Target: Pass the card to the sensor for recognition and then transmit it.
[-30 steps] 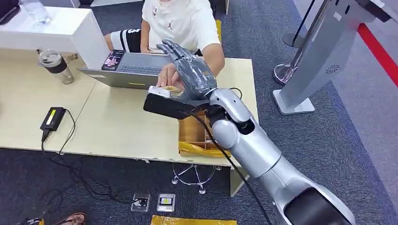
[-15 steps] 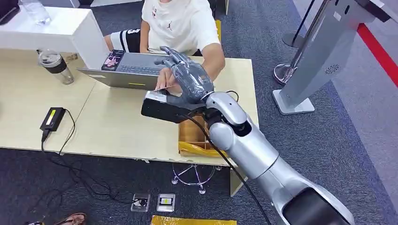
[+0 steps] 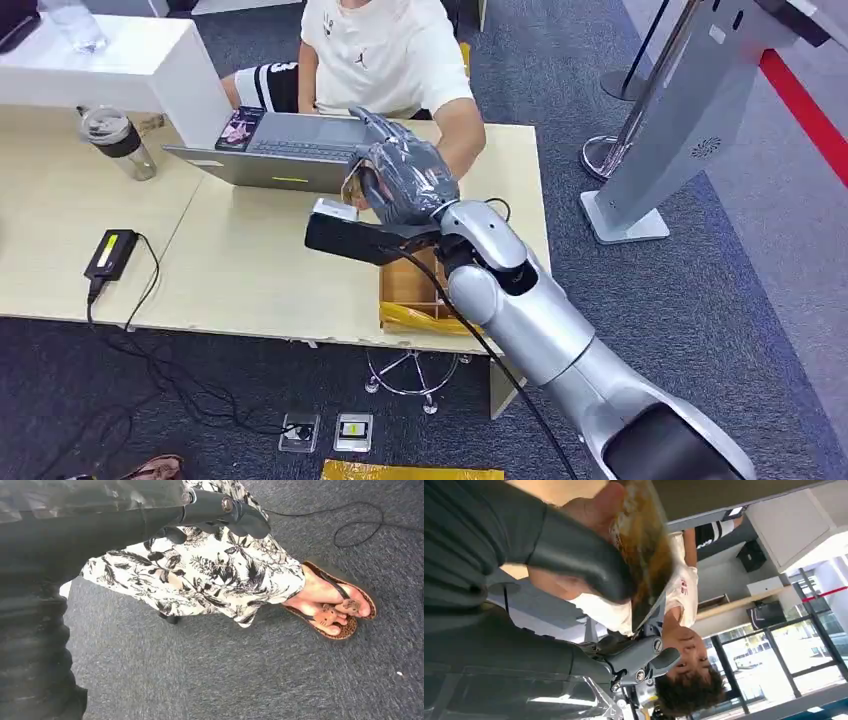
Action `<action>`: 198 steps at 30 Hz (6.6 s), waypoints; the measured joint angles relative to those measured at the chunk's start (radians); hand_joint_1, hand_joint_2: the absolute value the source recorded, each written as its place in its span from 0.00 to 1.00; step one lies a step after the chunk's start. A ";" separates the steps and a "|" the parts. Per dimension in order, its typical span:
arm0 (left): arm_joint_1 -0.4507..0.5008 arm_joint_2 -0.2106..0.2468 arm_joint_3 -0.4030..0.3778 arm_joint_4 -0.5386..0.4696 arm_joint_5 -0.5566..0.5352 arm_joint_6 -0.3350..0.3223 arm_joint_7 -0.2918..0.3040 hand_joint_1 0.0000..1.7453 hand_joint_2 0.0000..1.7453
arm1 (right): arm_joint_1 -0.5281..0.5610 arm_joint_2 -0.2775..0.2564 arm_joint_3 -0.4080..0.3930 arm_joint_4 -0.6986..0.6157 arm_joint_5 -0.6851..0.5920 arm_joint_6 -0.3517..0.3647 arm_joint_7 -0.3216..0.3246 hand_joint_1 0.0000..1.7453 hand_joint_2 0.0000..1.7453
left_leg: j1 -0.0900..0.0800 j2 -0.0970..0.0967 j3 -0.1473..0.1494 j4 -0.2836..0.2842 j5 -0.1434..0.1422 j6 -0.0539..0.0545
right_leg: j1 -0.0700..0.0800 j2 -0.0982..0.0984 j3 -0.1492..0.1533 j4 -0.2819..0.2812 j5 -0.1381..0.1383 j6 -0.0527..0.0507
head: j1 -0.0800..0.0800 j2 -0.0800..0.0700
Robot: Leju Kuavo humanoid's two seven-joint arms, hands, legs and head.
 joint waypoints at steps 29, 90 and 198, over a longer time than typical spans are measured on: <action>0.010 -0.019 0.177 0.001 0.010 0.039 0.091 0.00 1.00 | 0.116 -0.319 -0.285 -0.027 -0.227 -0.232 0.074 1.00 1.00 | -0.001 0.002 0.000 0.001 -0.001 0.000 | -0.001 0.000 -0.001 -0.002 0.002 0.000 | 0.000 0.000; -0.021 -0.060 0.303 0.006 0.027 0.045 0.178 0.00 1.00 | 0.289 -0.374 -0.291 0.343 -0.383 -0.338 -0.012 1.00 1.00 | 0.000 0.001 -0.001 0.001 -0.002 0.000 | -0.001 0.000 0.000 -0.002 0.002 0.000 | 0.000 0.000; -0.032 -0.059 0.342 0.020 -0.010 -0.006 0.023 0.00 1.00 | -0.020 -0.297 -0.318 -0.046 -0.428 -0.320 -0.096 1.00 1.00 | 0.000 0.002 -0.002 0.000 0.000 -0.001 | -0.001 0.000 0.000 0.002 0.002 0.000 | 0.000 0.000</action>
